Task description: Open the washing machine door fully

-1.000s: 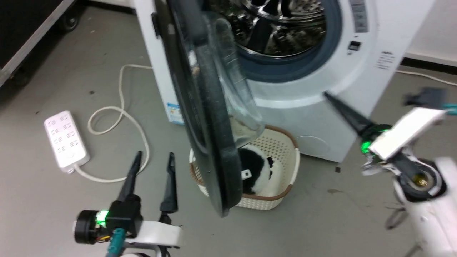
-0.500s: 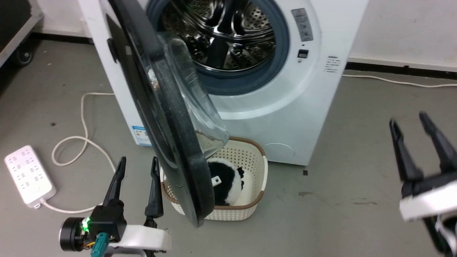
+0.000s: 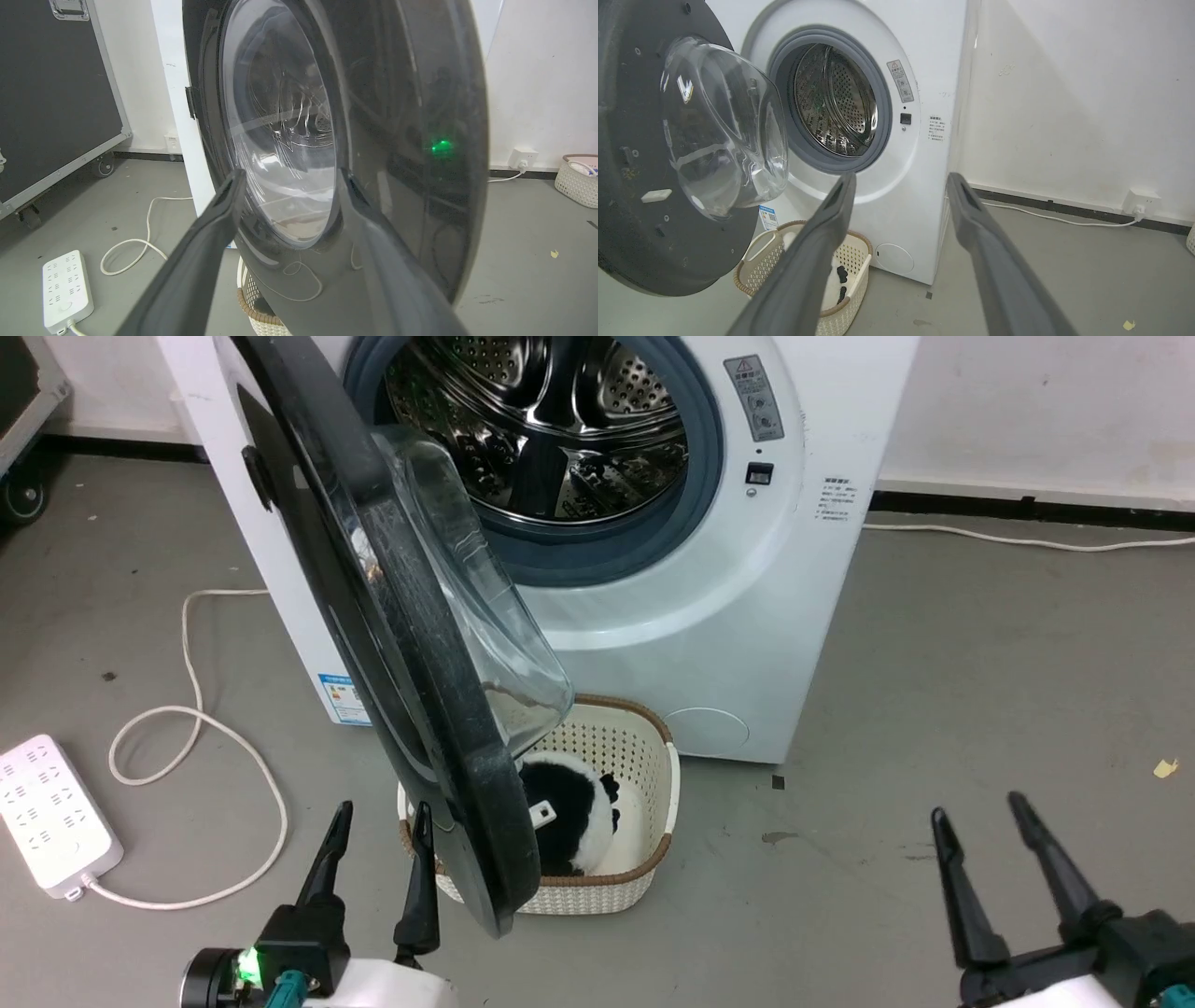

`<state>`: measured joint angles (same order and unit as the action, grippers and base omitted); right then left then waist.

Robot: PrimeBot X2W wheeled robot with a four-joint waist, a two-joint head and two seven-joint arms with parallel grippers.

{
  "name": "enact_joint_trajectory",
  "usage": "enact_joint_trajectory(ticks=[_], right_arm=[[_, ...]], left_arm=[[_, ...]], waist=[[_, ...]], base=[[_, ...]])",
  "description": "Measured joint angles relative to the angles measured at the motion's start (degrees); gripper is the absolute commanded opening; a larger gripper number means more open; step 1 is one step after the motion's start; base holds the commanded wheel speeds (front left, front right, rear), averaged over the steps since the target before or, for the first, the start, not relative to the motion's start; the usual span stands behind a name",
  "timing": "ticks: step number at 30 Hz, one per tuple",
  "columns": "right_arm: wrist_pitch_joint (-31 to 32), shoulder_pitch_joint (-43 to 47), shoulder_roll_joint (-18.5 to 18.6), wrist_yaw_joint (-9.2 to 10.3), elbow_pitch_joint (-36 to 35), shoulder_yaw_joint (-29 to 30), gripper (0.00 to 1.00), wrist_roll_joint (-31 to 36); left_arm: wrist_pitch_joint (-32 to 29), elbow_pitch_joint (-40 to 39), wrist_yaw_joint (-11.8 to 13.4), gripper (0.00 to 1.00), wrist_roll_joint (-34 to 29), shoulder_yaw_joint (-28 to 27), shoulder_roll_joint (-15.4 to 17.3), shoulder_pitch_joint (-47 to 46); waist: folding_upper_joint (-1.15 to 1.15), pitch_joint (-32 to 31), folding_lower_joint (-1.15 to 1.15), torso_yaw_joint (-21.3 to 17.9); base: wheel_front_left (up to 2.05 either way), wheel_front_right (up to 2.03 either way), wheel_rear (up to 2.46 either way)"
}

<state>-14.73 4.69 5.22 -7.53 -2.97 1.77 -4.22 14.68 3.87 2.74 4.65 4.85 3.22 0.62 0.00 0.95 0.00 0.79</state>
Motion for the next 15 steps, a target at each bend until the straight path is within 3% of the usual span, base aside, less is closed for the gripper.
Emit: enact_joint_trajectory(ticks=[11, 12, 15], right_arm=[[0.0, 0.62, -1.56, 0.0, 0.24, -0.29, 1.0, -0.38], [0.0, 0.62, -1.59, 0.0, 0.25, -0.27, 1.0, -0.4], [-0.01, 0.62, -1.65, 0.0, 0.25, -0.26, 1.0, -0.4]], left_arm=[[0.0, 1.48, -0.47, 1.0, -1.13, -0.11, -0.1, 0.26], [0.0, 1.34, -0.44, 0.0, -1.36, -0.14, -0.1, 0.26], [0.01, 0.43, -0.38, 0.0, -1.96, -0.13, -0.13, 0.25]], waist=[[0.0, -0.19, 0.0, 0.0], [0.0, -0.23, 0.0, 0.02], [0.0, -0.46, 0.0, -0.01]], base=[[0.0, 0.0, 0.0], [0.0, 0.0, 0.0], [0.0, 0.0, 0.0]])
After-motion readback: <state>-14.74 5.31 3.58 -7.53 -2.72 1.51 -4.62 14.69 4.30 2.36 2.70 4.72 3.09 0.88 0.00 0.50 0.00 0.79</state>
